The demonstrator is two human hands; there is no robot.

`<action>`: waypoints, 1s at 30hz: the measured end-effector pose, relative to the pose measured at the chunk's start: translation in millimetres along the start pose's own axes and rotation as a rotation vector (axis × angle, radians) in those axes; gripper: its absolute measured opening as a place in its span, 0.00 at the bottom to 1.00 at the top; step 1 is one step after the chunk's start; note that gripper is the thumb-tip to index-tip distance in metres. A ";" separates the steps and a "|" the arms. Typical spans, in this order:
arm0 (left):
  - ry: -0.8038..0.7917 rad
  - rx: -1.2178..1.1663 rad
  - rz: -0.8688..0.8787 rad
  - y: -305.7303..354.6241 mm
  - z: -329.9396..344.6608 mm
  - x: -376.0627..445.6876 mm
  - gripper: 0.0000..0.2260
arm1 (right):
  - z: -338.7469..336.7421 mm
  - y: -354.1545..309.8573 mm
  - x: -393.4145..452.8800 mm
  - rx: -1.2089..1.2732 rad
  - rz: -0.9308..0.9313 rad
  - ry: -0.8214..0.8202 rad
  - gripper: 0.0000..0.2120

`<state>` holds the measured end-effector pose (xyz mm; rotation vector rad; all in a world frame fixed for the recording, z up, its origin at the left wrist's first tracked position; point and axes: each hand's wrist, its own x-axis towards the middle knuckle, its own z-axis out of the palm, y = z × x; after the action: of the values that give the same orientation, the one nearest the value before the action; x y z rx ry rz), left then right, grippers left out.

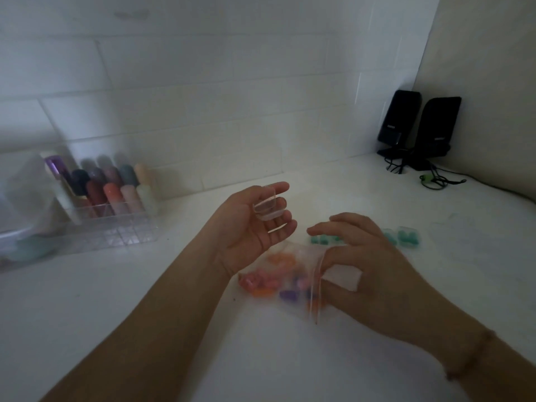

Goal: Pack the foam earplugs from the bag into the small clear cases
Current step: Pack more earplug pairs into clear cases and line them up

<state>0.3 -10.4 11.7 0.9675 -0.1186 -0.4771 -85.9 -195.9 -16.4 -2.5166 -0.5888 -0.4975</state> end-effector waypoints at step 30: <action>-0.352 0.258 -0.020 -30.1 33.7 -27.1 0.20 | -10.5 -20.0 -0.5 -0.026 -0.035 0.320 0.13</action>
<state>-44.2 -38.4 9.4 1.1303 -0.4980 -0.6586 -98.5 -186.2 -0.4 -2.3836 -0.5045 -0.9039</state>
